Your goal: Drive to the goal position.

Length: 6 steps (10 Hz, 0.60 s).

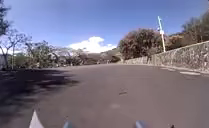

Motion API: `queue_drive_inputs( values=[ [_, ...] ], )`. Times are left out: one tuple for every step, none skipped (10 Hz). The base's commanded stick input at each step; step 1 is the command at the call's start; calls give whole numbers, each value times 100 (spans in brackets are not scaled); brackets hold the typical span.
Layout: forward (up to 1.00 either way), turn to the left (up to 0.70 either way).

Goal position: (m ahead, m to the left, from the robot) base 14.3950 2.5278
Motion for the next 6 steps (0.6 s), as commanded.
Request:
queue_drive_inputs(
  values=[
    [50,0],
    [50,0],
    [50,0],
    [50,0],
    [50,0],
    [50,0]
  ],
)
